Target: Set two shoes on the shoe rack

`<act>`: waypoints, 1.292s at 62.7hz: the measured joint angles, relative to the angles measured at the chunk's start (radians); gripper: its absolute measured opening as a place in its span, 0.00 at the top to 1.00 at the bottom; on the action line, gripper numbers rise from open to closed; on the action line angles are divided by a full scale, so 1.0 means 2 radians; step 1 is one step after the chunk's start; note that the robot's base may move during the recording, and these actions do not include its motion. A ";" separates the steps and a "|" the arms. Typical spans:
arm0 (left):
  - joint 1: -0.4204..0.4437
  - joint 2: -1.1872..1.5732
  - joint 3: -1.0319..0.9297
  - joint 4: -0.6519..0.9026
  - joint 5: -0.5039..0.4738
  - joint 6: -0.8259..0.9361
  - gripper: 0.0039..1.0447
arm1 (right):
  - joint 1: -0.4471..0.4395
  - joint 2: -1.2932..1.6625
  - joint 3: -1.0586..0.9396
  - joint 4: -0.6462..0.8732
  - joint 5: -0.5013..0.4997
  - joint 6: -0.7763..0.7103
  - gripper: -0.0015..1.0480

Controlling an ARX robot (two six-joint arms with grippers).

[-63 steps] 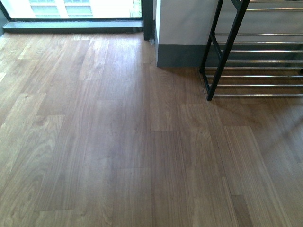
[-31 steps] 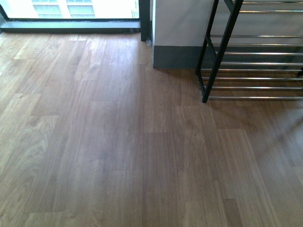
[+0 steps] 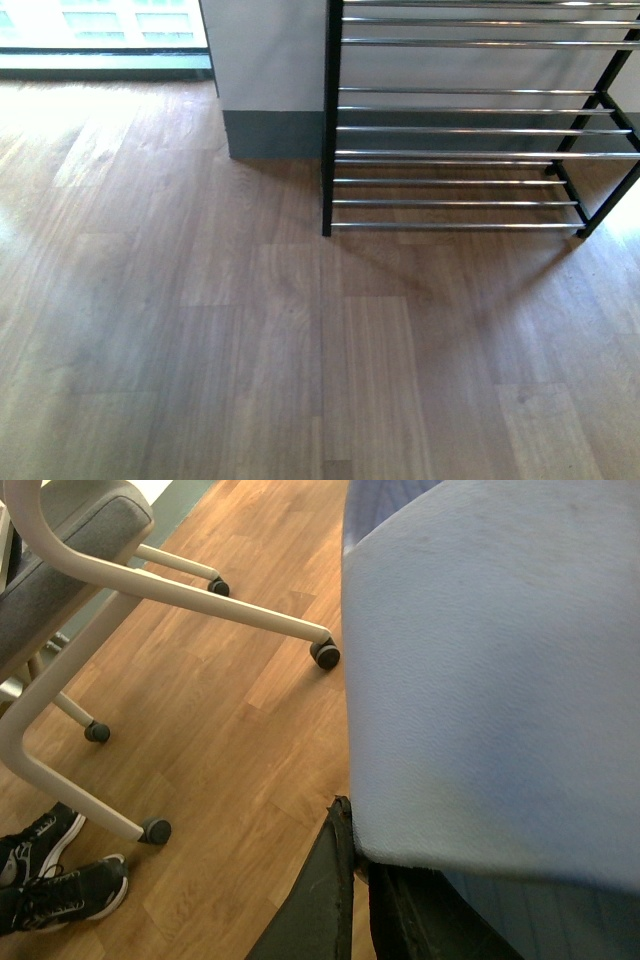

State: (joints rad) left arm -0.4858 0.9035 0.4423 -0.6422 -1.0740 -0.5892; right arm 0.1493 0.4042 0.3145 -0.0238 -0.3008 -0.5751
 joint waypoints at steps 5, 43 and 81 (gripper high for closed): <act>0.000 0.000 0.000 0.000 0.000 0.000 0.99 | 0.000 0.000 0.000 0.000 0.000 0.000 0.99; -0.001 0.001 0.000 0.000 0.000 0.000 0.99 | 0.000 0.000 -0.001 -0.001 0.001 0.002 0.99; -0.001 0.001 0.000 0.000 -0.002 -0.001 0.99 | 0.000 0.000 -0.001 -0.001 0.000 0.002 0.99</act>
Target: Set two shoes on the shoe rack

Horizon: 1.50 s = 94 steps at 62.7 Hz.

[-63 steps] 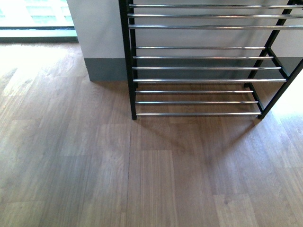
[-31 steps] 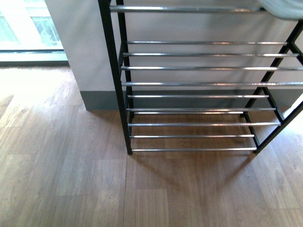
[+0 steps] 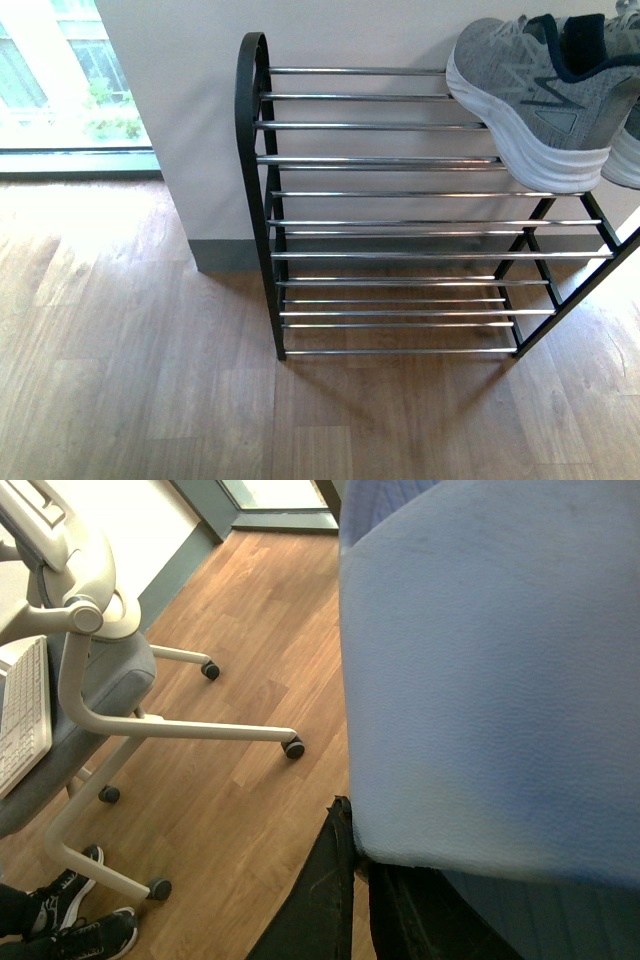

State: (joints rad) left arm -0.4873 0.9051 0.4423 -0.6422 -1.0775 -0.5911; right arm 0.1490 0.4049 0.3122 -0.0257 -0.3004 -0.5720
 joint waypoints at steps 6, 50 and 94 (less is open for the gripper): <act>0.000 0.000 0.000 0.000 0.000 0.000 0.99 | 0.000 0.000 0.000 0.000 0.000 0.000 0.99; 0.000 0.000 0.000 0.000 0.001 0.000 0.99 | 0.015 0.029 0.009 -0.004 -0.001 0.041 0.99; 0.000 -0.001 0.000 0.000 0.000 0.000 0.99 | 0.097 0.616 0.160 0.317 0.175 0.088 0.99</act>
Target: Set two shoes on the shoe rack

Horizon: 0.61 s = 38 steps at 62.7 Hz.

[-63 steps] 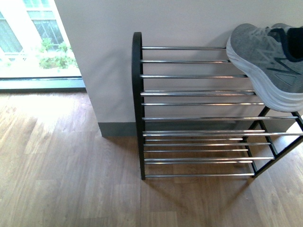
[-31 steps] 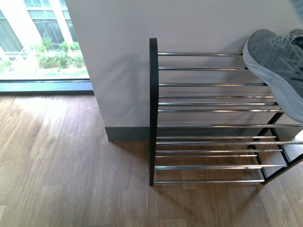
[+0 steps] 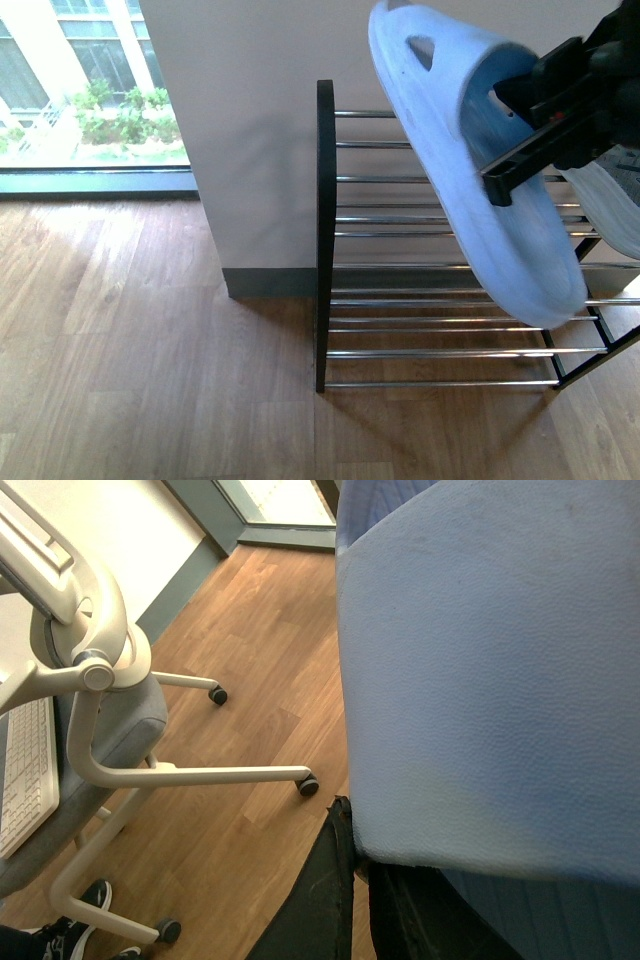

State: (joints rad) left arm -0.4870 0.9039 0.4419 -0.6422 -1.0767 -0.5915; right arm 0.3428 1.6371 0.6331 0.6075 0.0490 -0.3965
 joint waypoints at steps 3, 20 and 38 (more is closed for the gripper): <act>0.000 0.000 0.000 0.000 0.000 0.000 0.99 | -0.006 0.033 0.019 0.011 0.012 -0.009 0.99; 0.000 0.000 0.000 0.000 0.000 0.000 0.99 | -0.033 0.165 0.111 0.024 0.061 -0.043 0.99; 0.000 0.000 0.000 0.000 0.000 0.000 0.99 | -0.054 0.224 0.141 0.058 0.095 -0.131 0.99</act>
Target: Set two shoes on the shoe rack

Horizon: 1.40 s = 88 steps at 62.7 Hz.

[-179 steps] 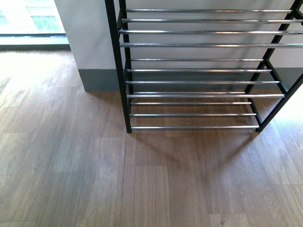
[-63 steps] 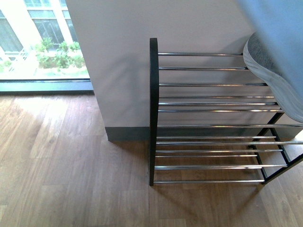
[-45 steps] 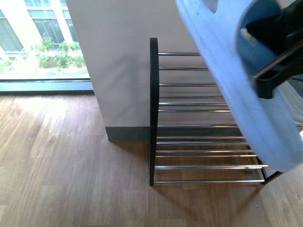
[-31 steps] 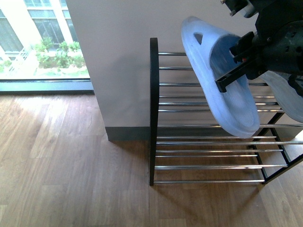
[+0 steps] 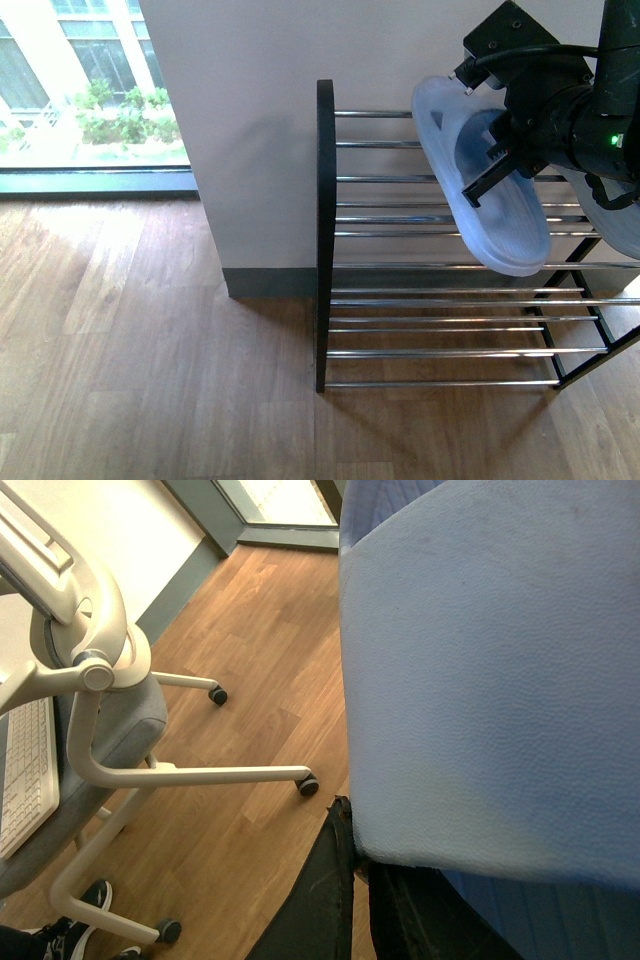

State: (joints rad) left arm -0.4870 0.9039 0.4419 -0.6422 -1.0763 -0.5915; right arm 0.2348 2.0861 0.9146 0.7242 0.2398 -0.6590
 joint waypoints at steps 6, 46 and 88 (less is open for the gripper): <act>0.000 0.000 0.000 0.000 0.000 0.000 0.99 | -0.016 0.012 0.009 0.002 0.014 -0.031 0.99; 0.000 0.000 0.000 0.000 0.000 0.000 0.99 | -0.048 0.021 0.032 -0.008 0.031 -0.077 0.80; 0.000 0.000 0.000 0.000 0.000 0.000 0.99 | -0.117 -0.291 -0.023 -0.328 -0.122 0.159 0.09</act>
State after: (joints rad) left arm -0.4870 0.9039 0.4419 -0.6422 -1.0763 -0.5915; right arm 0.0017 1.5043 0.8680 0.0681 -0.0051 -0.3408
